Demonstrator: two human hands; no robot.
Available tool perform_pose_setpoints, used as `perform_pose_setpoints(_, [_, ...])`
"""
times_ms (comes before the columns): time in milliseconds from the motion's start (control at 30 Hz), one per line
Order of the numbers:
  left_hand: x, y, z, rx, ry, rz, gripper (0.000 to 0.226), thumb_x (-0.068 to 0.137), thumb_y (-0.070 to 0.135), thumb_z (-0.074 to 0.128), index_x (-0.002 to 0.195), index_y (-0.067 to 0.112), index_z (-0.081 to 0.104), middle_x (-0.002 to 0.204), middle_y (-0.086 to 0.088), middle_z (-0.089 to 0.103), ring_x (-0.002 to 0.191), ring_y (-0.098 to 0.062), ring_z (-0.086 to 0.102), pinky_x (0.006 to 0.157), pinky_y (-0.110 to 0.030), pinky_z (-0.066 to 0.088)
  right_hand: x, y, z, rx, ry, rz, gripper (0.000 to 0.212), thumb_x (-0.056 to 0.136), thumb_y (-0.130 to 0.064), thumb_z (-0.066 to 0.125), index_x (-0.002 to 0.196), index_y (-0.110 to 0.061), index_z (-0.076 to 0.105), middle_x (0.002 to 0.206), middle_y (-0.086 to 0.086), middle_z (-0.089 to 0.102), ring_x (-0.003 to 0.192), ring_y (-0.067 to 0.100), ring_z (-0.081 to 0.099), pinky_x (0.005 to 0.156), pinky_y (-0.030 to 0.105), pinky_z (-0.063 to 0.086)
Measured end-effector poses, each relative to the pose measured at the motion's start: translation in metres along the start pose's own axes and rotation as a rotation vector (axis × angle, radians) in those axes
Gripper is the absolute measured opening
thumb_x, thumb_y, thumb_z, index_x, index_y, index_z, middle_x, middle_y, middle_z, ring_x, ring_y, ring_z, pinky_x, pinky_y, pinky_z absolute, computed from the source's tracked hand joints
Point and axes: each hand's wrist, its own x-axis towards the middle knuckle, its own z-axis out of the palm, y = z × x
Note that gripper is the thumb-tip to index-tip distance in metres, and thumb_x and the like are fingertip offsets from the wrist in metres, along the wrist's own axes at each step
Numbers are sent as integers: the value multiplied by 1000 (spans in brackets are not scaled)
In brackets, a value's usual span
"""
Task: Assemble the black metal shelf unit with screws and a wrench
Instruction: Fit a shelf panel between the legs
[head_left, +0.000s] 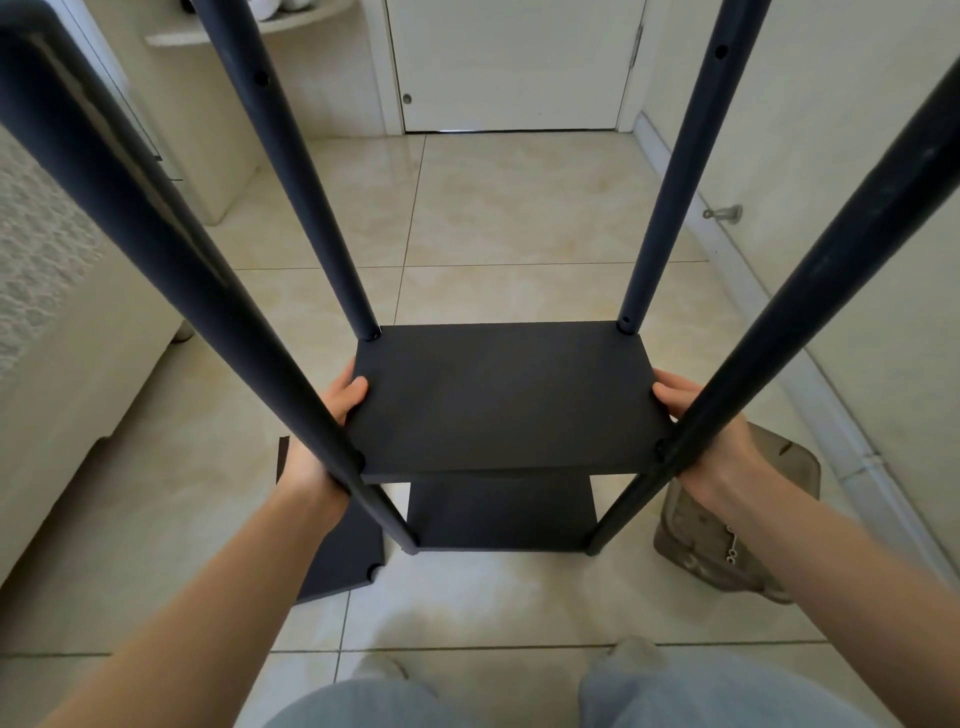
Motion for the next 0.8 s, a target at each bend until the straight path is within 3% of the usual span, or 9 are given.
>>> perform_pose_setpoints(167, [-4, -15, -2, -4, 20, -26, 48, 99, 27, 51, 147, 20, 50, 141, -10, 61, 130, -33, 57, 107, -47, 46, 5, 5, -1, -4, -18, 13, 31, 95, -7, 57, 125, -14, 66, 107, 1, 71, 93, 23, 67, 67, 37, 55])
perform_pose_setpoints(300, [-2, -14, 2, -58, 51, -41, 54, 94, 28, 53, 147, 20, 50, 140, -10, 61, 128, -32, 59, 100, -42, 54, 9, 8, 0, 21, 2, 10, 30, 95, -6, 57, 123, -14, 67, 102, 1, 73, 91, 22, 69, 68, 37, 56])
perform_pose_setpoints(433, [0, -13, 3, -102, 97, -63, 55, 90, 28, 57, 144, 17, 53, 138, -11, 63, 126, -32, 60, 104, -46, 49, 16, 8, 3, 27, 7, 4, 26, 95, -7, 58, 117, -15, 70, 92, -2, 75, 89, 23, 68, 66, 35, 54])
perform_pose_setpoints(533, [3, -12, 6, -131, 199, -106, 56, 87, 28, 63, 139, 9, 58, 131, -13, 67, 112, -29, 67, 94, -41, 52, 24, 6, 5, 33, 2, -3, 22, 95, -7, 58, 110, -17, 71, 84, -4, 77, 78, 19, 72, 60, 31, 55])
perform_pose_setpoints(700, [12, -10, 15, -193, 386, -191, 55, 91, 26, 68, 138, 0, 57, 134, -18, 63, 103, -30, 62, 102, -45, 46, 48, -5, 14, 9, -2, -36, 23, 93, -5, 58, 111, -11, 72, 99, 5, 75, 89, 24, 71, 69, 36, 57])
perform_pose_setpoints(800, [21, -7, 20, -210, 442, -191, 58, 88, 26, 72, 139, 1, 57, 133, -16, 64, 100, -30, 62, 99, -43, 48, 67, -14, 20, -17, -41, -43, 21, 92, -4, 59, 108, -8, 72, 96, 8, 76, 86, 25, 72, 72, 37, 58])
